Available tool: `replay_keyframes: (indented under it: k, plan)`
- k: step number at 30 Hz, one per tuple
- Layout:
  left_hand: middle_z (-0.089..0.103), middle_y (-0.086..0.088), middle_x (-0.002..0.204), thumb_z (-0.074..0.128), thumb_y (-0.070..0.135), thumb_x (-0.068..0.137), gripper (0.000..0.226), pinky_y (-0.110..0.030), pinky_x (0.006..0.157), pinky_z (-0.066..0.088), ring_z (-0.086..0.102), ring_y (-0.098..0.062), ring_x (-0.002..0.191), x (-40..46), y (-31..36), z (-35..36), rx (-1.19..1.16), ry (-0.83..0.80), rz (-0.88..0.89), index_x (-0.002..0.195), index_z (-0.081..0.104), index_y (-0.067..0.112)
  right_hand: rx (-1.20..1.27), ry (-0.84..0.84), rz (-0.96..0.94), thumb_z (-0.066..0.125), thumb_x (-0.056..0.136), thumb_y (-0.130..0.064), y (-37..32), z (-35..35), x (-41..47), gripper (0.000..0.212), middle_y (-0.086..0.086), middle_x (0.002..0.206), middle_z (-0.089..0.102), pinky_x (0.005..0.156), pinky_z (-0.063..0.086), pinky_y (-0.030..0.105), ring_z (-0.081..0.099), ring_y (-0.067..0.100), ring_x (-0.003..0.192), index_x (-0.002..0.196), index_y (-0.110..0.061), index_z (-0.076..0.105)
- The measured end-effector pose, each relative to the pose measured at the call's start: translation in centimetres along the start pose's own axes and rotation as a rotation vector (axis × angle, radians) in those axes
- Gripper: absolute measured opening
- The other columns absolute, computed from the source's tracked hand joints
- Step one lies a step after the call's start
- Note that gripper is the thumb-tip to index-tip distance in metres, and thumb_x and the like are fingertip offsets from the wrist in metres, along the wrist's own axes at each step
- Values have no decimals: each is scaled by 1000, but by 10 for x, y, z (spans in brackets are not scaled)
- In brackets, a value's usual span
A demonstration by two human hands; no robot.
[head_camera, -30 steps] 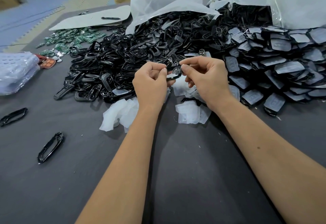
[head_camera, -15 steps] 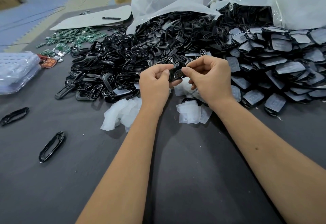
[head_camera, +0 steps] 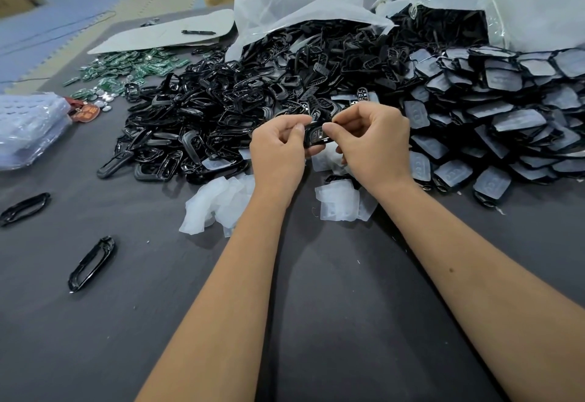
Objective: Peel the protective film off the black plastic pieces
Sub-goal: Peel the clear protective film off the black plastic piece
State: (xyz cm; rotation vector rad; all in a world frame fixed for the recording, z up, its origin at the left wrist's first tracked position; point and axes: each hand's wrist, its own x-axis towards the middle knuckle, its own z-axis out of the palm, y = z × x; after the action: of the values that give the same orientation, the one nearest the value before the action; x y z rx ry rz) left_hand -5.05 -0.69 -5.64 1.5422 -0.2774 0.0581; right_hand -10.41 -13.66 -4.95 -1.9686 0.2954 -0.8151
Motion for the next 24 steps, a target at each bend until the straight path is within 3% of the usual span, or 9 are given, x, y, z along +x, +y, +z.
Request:
replay_keyframes:
  k: [7,11,14,16,20,22,24]
  plan:
    - [70,-22,87,55,-2,102,24,-28,68,63,71,-16,77,-1,0,-1,29,16,4,96,76,9,-91,16,-42,85,86,-23,-4,1,-1,14,-9,73,70,70,59,30,68,6,66,87,-13,76]
    - [78,-10,86,72,4,93,9,-37,71,65,77,-20,75,-2,-3,-4,38,-25,12,96,77,11,-100,0,-35,85,85,-24,-4,0,-1,15,-9,71,70,68,58,26,68,6,64,85,-13,75]
    - [78,-13,93,78,0,86,18,-41,75,65,78,-25,74,-1,-4,-5,75,-42,16,100,76,12,-123,27,-42,87,83,-27,-5,-1,-2,19,-10,69,68,68,53,18,65,3,63,84,-14,72]
    - [78,-16,93,76,-4,86,20,-36,72,64,78,-27,75,-2,-2,-6,11,-49,2,100,75,11,-110,56,-21,89,79,-29,-6,-2,-2,27,-8,69,67,66,49,16,64,4,63,88,-15,68]
    - [79,-13,84,73,-9,88,22,-26,69,60,76,-23,72,-3,2,-9,-111,-72,-21,96,75,11,-60,-27,33,89,81,-34,-6,-5,0,30,-2,75,72,69,59,32,70,13,69,93,-12,72]
    - [78,-11,81,73,-9,88,20,-25,68,59,74,-20,69,-3,3,-10,-147,-80,-31,96,74,9,14,-104,54,86,86,-27,-5,-5,1,23,1,75,74,59,62,36,73,15,64,93,-9,74]
    - [77,-10,80,73,-9,89,19,-24,68,58,73,-18,68,-3,4,-11,-159,-91,-40,98,74,8,127,-136,86,83,88,-17,-4,-5,0,16,4,70,74,47,57,32,72,15,57,91,-8,71]
